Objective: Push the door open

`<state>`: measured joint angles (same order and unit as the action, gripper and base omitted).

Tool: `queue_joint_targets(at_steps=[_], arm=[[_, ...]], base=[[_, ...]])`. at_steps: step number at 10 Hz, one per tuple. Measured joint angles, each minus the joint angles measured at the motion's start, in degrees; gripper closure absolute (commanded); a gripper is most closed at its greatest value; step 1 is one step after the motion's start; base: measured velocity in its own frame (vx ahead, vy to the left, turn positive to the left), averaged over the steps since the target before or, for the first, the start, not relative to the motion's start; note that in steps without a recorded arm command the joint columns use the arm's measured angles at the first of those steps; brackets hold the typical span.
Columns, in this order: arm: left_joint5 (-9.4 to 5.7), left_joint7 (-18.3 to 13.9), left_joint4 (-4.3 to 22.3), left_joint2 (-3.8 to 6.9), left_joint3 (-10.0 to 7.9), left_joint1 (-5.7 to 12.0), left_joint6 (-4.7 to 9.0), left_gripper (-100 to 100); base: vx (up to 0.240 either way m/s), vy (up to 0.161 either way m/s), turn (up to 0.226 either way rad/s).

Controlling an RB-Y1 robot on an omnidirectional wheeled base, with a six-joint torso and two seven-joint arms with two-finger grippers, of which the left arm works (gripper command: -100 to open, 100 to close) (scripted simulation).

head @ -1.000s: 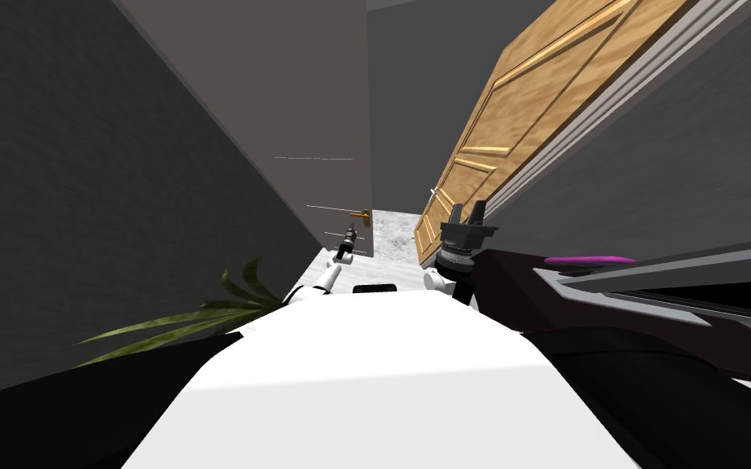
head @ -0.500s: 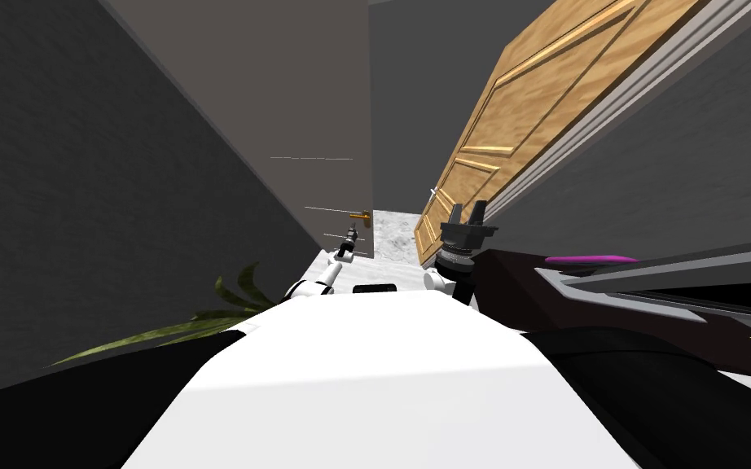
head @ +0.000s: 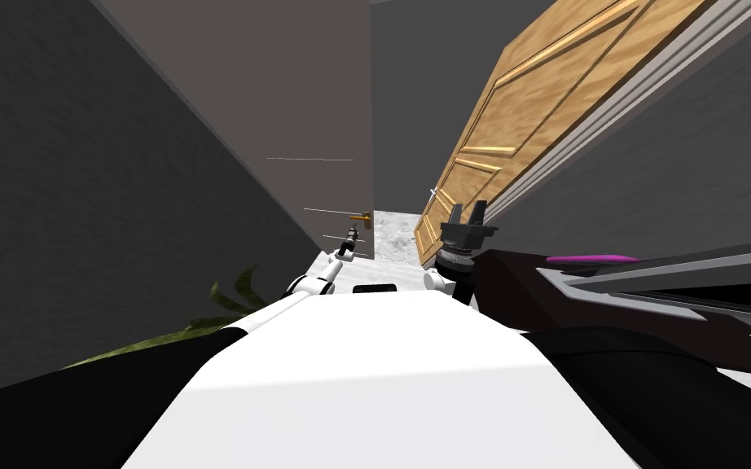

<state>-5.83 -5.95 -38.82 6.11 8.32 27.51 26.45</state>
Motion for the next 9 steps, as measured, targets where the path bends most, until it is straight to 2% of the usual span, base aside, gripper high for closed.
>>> queue_joint_targets(at_steps=[9], arm=[[-0.2, 0.3, 0.7, 0.14, -0.98, 0.18, 0.23, -100]], base=[[0.176, -0.033, -0.023]])
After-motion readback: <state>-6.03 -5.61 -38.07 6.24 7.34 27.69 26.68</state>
